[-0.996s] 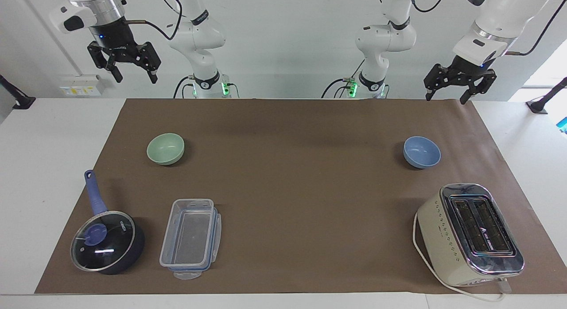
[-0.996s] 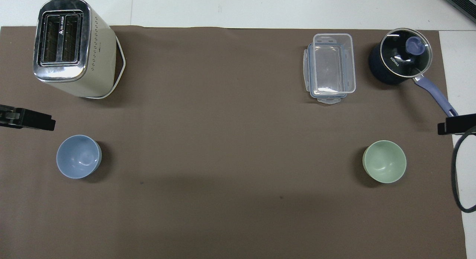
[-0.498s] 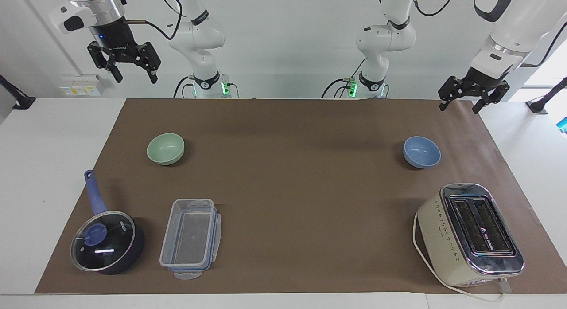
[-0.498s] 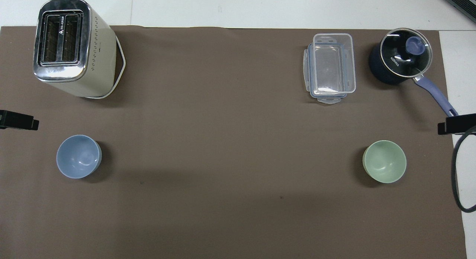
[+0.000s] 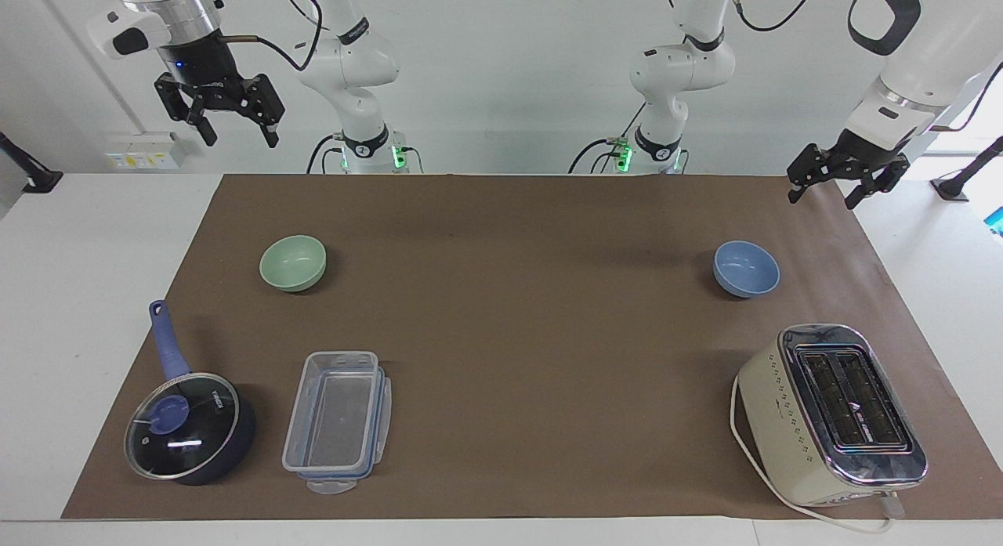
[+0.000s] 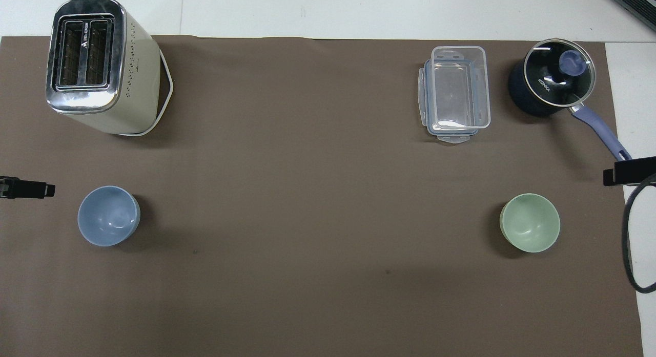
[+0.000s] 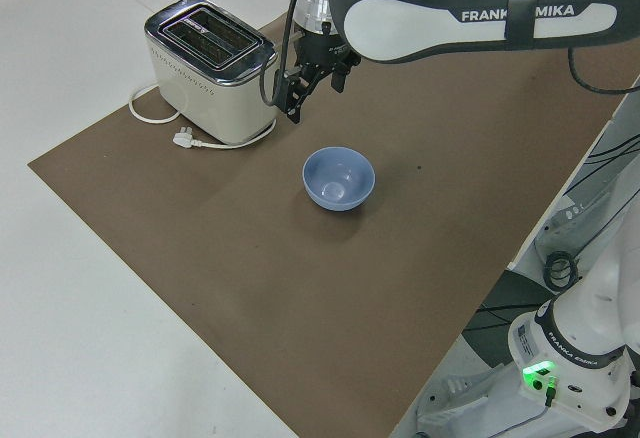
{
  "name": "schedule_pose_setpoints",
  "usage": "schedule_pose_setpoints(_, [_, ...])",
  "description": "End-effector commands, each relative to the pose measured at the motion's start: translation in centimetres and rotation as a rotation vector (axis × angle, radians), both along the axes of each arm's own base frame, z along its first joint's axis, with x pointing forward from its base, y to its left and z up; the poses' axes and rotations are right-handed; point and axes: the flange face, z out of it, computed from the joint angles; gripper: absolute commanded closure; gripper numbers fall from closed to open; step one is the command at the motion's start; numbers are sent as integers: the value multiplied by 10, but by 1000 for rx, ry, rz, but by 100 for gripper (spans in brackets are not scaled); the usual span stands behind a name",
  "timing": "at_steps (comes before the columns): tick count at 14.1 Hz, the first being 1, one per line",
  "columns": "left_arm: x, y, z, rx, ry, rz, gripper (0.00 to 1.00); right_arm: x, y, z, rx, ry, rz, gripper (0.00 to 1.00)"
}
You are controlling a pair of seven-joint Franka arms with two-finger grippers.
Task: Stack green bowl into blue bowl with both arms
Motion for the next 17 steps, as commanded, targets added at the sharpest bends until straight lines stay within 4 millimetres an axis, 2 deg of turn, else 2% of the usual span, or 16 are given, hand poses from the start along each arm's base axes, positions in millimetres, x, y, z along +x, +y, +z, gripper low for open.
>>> schedule_pose_setpoints(1, [-2,14,-46,-18,-15,-15,0,-4,-1,3,6,-8,9,0])
schedule_pose_setpoints(2, [-2,24,-70,-24,0,-11,0,-4,-1,3,6,-8,9,0])
schedule_pose_setpoints(4, [2,28,-108,-43,2,-10,0,-4,-1,3,6,-8,9,0])
schedule_pose_setpoints(7, [-4,31,-131,-53,31,-8,0,-4,-1,3,6,-8,9,0])
schedule_pose_setpoints(8, [-5,30,-147,-75,54,-5,6,-4,-1,3,6,-8,9,0])
schedule_pose_setpoints(13, [-19,23,-182,-68,55,-4,11,-4,-1,3,6,-8,9,0])
schedule_pose_setpoints(15, [-20,25,-182,-69,53,1,11,-4,-1,3,6,-8,9,0])
schedule_pose_setpoints(16, [-20,24,-182,-76,53,7,14,-4,-1,3,6,-8,9,0])
schedule_pose_setpoints(17, [-20,23,-181,-85,51,12,32,-4,-1,3,6,-8,9,0])
